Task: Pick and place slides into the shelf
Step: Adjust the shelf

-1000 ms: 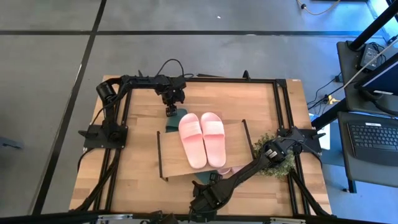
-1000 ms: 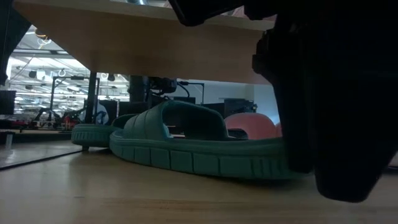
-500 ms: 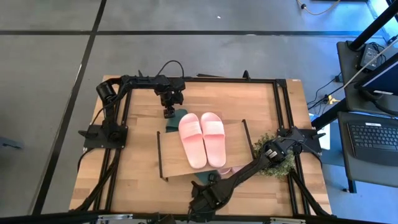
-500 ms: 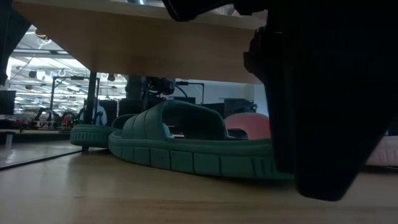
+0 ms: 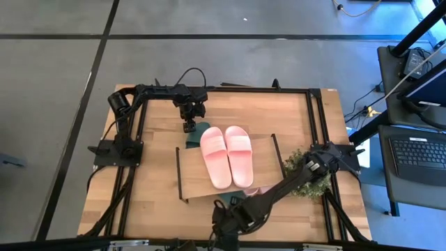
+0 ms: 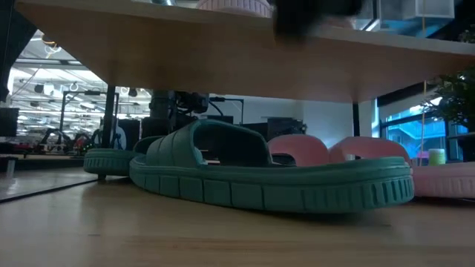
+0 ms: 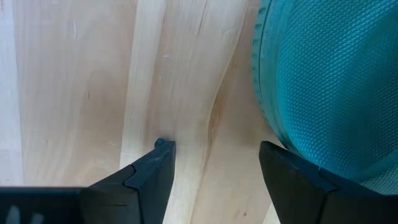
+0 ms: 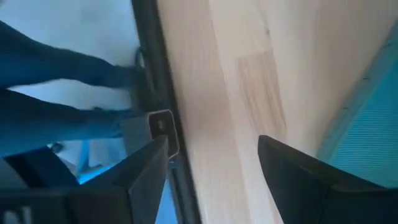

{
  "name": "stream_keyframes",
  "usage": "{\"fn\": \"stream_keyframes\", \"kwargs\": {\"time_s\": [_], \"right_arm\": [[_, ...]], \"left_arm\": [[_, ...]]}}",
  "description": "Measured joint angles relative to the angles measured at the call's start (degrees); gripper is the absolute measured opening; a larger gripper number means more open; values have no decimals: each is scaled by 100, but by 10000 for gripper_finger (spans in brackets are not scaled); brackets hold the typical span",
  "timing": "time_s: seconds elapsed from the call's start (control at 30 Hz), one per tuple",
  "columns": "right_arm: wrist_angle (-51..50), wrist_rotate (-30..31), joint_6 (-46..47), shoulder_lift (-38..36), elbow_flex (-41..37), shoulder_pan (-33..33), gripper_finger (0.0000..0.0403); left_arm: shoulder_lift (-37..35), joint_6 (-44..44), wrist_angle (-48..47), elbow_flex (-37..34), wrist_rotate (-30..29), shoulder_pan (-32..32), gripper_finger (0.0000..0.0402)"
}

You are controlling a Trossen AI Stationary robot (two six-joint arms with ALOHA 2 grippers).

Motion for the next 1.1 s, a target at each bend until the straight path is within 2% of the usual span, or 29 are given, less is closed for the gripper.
{"fn": "stream_keyframes", "kwargs": {"time_s": [0.2, 0.47, 0.87, 1.1], "right_arm": [[-21, 283, 16, -93, 1, -264, 249], [213, 298, -308, -97, 6, -669, 249], [489, 298, -511, -91, -1, -885, 249], [635, 704, -589, -86, -1, -1123, 249]], "left_arm": [[0, -2, 4, -2, -8, 2, 224], [0, -2, 13, -4, -17, 4, 224], [0, 105, 7, -4, -23, 5, 224], [0, 107, 0, -4, -25, 7, 224]]}}
